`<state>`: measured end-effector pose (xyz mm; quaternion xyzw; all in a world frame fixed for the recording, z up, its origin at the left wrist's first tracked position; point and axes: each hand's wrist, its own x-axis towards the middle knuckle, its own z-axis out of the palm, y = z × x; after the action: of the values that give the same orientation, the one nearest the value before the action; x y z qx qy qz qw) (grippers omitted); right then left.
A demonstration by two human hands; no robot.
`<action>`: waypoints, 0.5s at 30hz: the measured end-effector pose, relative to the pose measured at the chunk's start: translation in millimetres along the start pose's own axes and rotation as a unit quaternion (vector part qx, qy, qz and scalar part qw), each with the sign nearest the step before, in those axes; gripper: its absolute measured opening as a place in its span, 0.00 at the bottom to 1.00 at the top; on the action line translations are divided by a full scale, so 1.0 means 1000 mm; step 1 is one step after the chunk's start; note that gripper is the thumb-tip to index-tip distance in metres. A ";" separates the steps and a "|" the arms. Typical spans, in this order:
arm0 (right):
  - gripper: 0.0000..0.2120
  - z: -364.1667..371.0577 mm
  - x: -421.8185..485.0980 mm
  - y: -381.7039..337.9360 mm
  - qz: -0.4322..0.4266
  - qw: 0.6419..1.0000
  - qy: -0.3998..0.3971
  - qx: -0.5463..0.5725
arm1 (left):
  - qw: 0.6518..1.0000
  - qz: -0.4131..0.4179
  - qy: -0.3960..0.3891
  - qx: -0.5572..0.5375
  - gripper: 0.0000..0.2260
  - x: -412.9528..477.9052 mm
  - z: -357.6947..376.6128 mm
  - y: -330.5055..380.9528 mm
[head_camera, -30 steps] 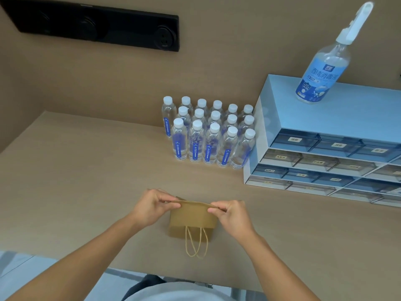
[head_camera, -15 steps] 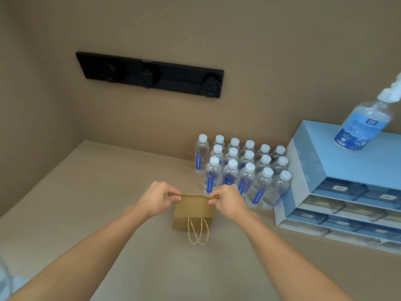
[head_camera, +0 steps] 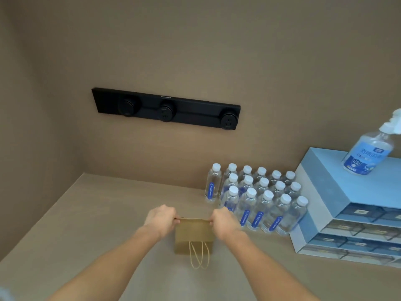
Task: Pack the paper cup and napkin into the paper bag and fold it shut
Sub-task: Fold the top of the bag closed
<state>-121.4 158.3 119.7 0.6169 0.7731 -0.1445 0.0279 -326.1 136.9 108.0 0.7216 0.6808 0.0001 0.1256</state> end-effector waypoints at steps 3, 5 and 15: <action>0.11 0.002 -0.006 -0.006 0.018 0.999 0.018 -0.035 | 0.999 0.027 0.001 0.035 0.08 0.004 -0.006 -0.001; 0.10 0.007 -0.010 -0.008 0.029 0.998 0.020 -0.053 | 0.998 0.032 -0.006 0.059 0.08 0.004 -0.005 0.002; 0.11 0.002 -0.023 -0.019 0.035 0.992 0.038 -0.116 | 0.990 0.075 -0.006 0.119 0.11 0.005 -0.012 0.006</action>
<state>-134.7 132.0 127.0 0.6409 0.7634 -0.0293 0.0750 -322.2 144.1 120.0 0.7805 0.6192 -0.0757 0.0419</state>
